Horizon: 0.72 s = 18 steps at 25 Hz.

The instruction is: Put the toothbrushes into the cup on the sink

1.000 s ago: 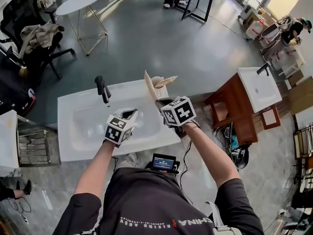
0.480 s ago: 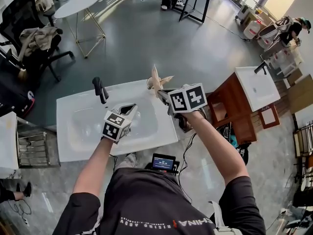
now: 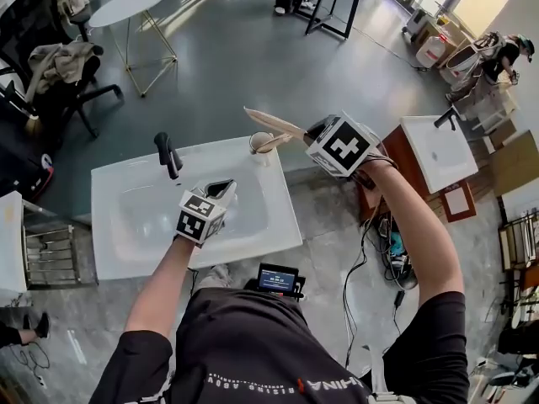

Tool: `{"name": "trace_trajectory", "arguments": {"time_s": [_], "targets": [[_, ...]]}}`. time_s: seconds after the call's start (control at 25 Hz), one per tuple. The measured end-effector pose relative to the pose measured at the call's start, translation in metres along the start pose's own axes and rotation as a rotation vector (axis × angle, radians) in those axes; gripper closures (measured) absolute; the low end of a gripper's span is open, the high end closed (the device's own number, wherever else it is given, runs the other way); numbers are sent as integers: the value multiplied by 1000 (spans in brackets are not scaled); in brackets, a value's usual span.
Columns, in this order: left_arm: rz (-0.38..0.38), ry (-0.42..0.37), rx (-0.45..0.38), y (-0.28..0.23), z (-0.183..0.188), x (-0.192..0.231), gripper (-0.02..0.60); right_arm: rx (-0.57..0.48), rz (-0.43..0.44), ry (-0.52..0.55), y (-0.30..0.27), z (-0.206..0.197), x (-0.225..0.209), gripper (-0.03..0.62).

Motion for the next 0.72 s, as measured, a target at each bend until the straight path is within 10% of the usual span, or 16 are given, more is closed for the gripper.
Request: {"name": "trace_trajectory", "arguments": {"time_s": [0.36,0.72], "targets": [[-2,35,0,-8,-5,19,572,183,-229,462,-9,14,-37,583],[9,82,19,-9,-22,46,572,288,-268,746,-36,35,-38,583]]}}
Point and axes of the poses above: the fingertips, and each gripper's own axes: y backward along the fingers, x to its left, z out of its top, the point moved 6 cm from there along y, backward along the fingers, and after that the axes turned 1 degree about -y, right-handed, at the moved point
